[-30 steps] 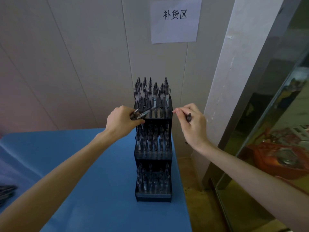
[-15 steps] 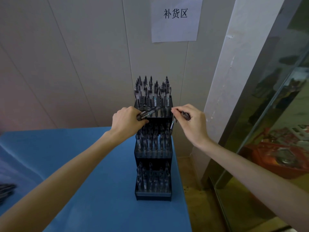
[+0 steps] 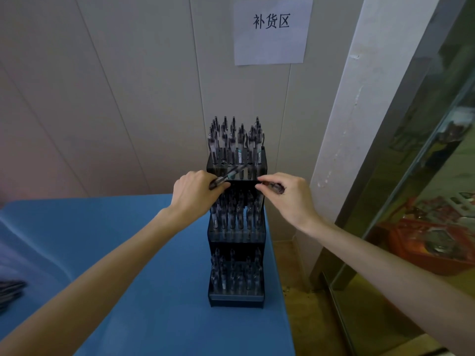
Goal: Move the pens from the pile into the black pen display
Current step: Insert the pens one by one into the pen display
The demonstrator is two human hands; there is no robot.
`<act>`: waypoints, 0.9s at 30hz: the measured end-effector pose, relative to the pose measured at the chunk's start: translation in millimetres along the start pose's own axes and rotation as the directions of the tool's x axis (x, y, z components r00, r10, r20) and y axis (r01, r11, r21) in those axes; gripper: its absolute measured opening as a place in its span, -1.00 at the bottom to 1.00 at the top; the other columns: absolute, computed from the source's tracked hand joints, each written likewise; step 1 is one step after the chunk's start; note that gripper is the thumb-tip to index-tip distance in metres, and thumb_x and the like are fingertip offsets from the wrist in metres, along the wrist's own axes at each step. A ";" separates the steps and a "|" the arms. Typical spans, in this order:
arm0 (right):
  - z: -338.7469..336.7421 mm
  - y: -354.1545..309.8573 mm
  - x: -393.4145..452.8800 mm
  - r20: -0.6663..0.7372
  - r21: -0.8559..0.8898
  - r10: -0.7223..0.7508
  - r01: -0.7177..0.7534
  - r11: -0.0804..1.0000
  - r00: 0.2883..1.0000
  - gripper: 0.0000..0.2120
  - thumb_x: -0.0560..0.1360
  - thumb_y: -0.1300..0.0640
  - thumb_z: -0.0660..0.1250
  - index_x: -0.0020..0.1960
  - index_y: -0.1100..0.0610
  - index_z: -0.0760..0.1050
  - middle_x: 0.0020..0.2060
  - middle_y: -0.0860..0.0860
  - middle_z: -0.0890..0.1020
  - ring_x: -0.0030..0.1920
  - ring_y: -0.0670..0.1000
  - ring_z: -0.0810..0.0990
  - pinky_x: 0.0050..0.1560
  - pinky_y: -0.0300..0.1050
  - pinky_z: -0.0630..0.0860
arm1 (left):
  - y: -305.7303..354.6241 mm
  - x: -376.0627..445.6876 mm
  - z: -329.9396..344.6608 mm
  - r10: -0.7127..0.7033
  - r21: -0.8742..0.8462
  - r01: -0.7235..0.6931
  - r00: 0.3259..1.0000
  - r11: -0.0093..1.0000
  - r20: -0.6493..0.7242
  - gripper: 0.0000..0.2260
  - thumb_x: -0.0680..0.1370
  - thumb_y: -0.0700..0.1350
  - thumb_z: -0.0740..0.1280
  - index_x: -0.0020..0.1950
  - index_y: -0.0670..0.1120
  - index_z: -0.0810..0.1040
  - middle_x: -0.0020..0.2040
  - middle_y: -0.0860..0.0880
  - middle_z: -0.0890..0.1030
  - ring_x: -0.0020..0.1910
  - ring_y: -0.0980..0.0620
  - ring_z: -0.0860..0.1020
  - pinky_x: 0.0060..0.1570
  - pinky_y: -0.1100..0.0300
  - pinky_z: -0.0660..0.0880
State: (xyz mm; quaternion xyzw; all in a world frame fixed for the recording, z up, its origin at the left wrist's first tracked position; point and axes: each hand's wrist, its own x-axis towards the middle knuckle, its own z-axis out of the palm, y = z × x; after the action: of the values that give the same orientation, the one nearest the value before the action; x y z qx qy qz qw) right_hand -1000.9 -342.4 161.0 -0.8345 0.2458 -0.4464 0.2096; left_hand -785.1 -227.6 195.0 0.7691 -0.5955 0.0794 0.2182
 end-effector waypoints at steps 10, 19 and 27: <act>8.2 6.3 -4.2 0.122 -0.027 0.004 0.000 1.000 0.993 -0.75 0.59 -0.05 0.35 0.12 0.07 0.69 -0.06 -0.11 0.65 -0.09 -0.15 0.62 -0.07 -0.09 0.62 | -8.7 -12.2 0.9 -0.011 -0.154 -0.010 0.991 0.988 -0.135 -0.57 0.65 0.17 0.26 -0.33 -0.03 0.34 -0.45 0.06 0.37 -0.51 0.02 0.31 -0.46 0.15 0.20; -10.1 -12.9 24.7 0.086 0.413 0.340 -0.344 0.843 0.936 -0.84 0.51 0.02 0.20 -0.07 0.09 0.28 -0.34 0.03 0.34 -0.45 -0.11 0.26 -0.49 -0.27 0.20 | 1.0 -2.3 -30.9 -0.167 -0.844 0.221 0.973 0.489 0.158 -0.64 0.74 0.05 0.10 -0.11 -0.17 0.40 -0.39 -0.01 0.30 -0.46 0.06 0.22 -0.47 0.21 0.22; -33.0 -46.5 76.0 0.018 0.484 0.293 -0.265 0.834 0.956 -0.56 0.72 -0.06 0.08 -0.23 0.14 0.44 -0.35 0.12 0.48 -0.43 -0.06 0.44 -0.41 -0.21 0.40 | 4.5 14.9 -58.4 -0.160 -0.847 0.038 0.986 0.530 -0.056 -0.64 0.71 -0.01 0.22 -0.03 -0.28 0.59 -0.25 -0.16 0.66 -0.35 -0.08 0.61 -0.43 0.10 0.51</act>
State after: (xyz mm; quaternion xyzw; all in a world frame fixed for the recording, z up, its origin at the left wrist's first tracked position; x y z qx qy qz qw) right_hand -982.0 -355.4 253.2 -0.6982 0.2517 -0.4815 0.4663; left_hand -777.1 -216.4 253.8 0.5946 -0.5005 -0.1809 0.6027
